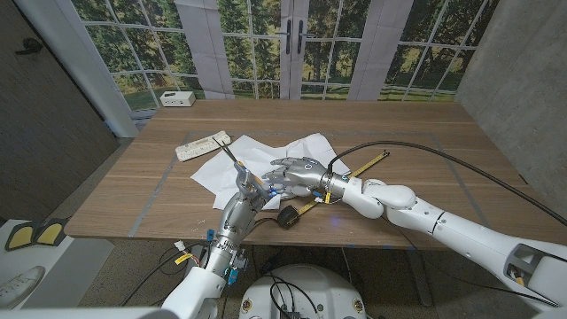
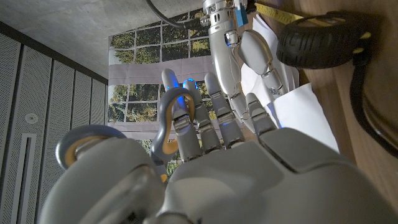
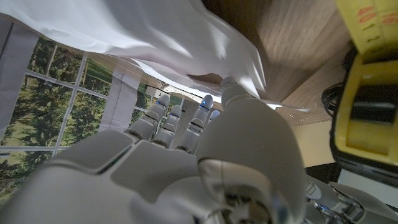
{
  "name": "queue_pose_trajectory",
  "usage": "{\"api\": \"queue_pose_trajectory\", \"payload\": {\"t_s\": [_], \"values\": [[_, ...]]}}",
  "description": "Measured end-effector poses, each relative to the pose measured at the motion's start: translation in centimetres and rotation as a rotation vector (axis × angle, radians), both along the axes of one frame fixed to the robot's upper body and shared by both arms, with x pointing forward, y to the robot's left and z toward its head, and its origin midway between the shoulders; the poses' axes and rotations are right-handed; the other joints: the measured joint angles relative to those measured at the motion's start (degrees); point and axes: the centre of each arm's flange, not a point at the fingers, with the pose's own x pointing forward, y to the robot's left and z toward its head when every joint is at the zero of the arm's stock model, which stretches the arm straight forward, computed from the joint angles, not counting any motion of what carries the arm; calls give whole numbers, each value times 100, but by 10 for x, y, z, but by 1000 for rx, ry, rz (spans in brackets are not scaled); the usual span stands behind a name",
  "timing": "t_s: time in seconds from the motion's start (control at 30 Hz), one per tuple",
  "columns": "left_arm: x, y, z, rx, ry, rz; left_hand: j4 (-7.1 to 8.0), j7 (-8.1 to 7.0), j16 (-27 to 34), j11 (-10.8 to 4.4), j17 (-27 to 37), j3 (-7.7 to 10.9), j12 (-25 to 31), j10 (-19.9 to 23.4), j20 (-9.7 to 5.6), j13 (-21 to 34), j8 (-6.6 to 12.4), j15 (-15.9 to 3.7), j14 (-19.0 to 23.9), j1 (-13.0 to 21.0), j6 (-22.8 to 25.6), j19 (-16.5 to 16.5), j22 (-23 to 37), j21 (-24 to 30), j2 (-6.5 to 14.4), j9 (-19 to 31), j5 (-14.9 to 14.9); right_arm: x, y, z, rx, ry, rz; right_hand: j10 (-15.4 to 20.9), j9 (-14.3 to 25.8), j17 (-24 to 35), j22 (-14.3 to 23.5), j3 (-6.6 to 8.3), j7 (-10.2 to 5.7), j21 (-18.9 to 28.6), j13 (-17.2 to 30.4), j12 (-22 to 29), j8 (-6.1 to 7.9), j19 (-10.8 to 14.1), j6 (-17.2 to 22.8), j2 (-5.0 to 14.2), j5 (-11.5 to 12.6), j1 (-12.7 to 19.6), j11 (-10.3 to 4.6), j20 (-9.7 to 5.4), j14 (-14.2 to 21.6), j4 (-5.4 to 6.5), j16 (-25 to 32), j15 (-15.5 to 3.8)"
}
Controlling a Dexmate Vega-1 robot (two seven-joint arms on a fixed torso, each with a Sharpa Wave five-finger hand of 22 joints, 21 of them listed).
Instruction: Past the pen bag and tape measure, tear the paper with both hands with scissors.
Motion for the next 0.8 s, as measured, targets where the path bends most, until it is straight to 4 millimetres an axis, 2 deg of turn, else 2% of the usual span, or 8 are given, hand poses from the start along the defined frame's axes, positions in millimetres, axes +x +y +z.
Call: {"api": "queue_pose_trajectory", "payload": {"t_s": [0.17,0.33,0.43,0.53,0.7,0.8], "values": [[0,0,0,0,-2,-2,0,0,0,0,0,0,-1,0,0,-13,0,0,0,0,0,0,0,0,0,0,0,2,1,-3,6,15,12,69,27,231,40,109,-10,72,162,95,126,440,888,47,0,69,81,-4,698,110,391,-13],[0,0,-1,-2,-6,-4,0,0,0,0,0,0,4,0,0,-14,1,0,0,23,0,0,1,0,23,0,0,2,3,-4,22,26,33,482,47,411,43,345,-5,233,339,327,146,900,1270,71,44,104,86,-26,1354,246,681,-30],[0,0,-1,-2,-11,-7,19,0,0,0,1,-19,40,0,-3,-20,3,0,0,22,0,-3,1,0,23,-1,0,3,3,-5,39,33,45,792,109,587,69,518,38,336,538,580,167,1186,1519,53,44,290,99,-31,1873,230,886,-50],[0,0,-1,-2,-13,-9,43,0,0,0,1,-7,41,0,-31,-23,3,0,0,0,0,-31,1,0,46,1,1,3,3,-4,60,35,62,1128,181,844,115,667,95,492,803,900,189,1486,1781,30,14,460,109,-47,2606,188,1124,-101],[0,0,-2,-3,-17,-13,43,0,0,0,1,-7,41,0,-31,-16,3,0,0,0,-1,-31,1,0,46,28,1,2,2,-4,103,29,96,1250,213,1069,150,696,104,587,997,1071,143,1564,1854,-4,11,495,101,-66,3139,159,1280,-176],[1,0,-1,-4,-20,-15,43,0,0,0,1,-7,41,0,-31,-3,3,0,0,0,0,-31,1,0,46,28,1,-1,1,-1,141,17,125,1249,237,1149,150,696,89,608,1056,1115,143,1564,1914,-4,10,495,101,-66,3271,159,1298,-222]]}}
